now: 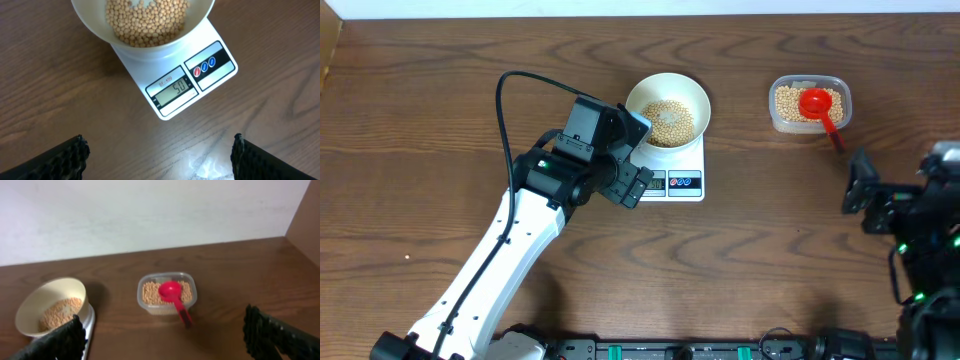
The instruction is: Scoop item into bowl and weigh 50g on scale
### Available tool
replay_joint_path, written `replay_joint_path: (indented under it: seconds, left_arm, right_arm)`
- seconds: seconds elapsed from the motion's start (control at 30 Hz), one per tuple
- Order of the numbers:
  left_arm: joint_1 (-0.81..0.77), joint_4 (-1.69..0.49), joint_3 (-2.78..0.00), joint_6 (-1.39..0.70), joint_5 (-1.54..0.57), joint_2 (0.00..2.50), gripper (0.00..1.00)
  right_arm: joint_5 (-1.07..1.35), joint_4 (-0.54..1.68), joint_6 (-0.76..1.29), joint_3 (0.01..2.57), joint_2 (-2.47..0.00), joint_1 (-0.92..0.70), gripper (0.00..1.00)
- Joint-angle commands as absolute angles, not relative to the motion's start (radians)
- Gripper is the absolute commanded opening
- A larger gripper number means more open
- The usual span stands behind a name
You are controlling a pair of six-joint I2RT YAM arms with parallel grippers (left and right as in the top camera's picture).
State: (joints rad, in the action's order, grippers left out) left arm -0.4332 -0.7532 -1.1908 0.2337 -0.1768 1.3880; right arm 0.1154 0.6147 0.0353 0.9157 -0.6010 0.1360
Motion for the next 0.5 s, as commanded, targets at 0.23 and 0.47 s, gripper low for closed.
replay_joint_path:
  seconds: [0.23,0.47]
  left_arm:
    - [-0.432,-0.754,-1.193,0.235,-0.167,1.394,0.93]
    - [-0.432,-0.754,-1.193,0.235,-0.167,1.394,0.93]
  right_arm:
    - [-0.035,0.427,0.021,0.587,-0.364,0.010,0.99]
    - [-0.035,0.362,0.021,0.401,-0.168,0.006,0.99]
